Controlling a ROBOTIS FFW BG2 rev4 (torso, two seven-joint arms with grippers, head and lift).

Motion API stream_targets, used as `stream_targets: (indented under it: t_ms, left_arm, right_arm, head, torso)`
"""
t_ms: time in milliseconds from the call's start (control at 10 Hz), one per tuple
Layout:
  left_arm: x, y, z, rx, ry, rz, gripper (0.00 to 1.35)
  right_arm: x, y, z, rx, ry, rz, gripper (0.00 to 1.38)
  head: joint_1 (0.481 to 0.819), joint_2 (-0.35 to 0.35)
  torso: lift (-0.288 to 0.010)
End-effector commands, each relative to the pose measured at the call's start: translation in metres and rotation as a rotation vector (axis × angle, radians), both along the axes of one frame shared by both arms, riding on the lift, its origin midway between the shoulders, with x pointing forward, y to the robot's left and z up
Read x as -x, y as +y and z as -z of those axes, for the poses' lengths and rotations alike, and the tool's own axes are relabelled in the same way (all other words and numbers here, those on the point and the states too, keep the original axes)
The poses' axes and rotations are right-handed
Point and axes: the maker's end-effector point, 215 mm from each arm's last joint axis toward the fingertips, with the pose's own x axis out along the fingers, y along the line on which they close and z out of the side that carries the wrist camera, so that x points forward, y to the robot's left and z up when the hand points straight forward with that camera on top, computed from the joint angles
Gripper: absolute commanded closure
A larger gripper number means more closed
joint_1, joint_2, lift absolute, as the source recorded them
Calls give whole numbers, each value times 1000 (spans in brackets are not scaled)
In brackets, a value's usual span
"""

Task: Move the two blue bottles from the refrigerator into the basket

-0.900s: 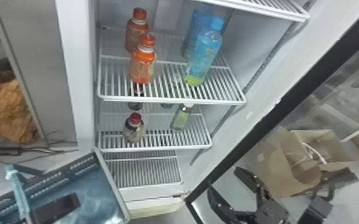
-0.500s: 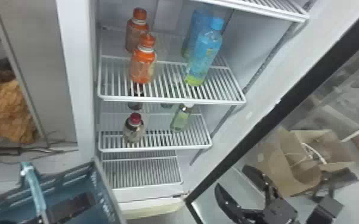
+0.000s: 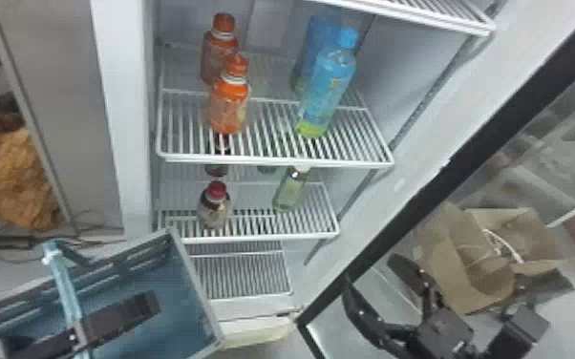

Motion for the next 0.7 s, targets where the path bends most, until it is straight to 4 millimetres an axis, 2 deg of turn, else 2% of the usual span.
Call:
stream_targets:
  t_ms: [0, 300, 600]
  left_arm:
    - [-1, 0, -1, 0, -2, 0, 1202]
    - [-2, -4, -1, 3, -6, 9, 1202]
    - [-1, -3, 0, 4, -2, 8, 1202]
  right_arm:
    - [-13, 7, -10, -27, -36, -5, 127]
    - [-39, 8, -30, -40, -106, 1, 122]
    - [-68, 4, -62, -75, -191, 25, 124]
  head:
    - [695, -350]
    - [695, -350]
    - [695, -350]
  torso:
    - [-10]
    - [-10]
    - [-10]
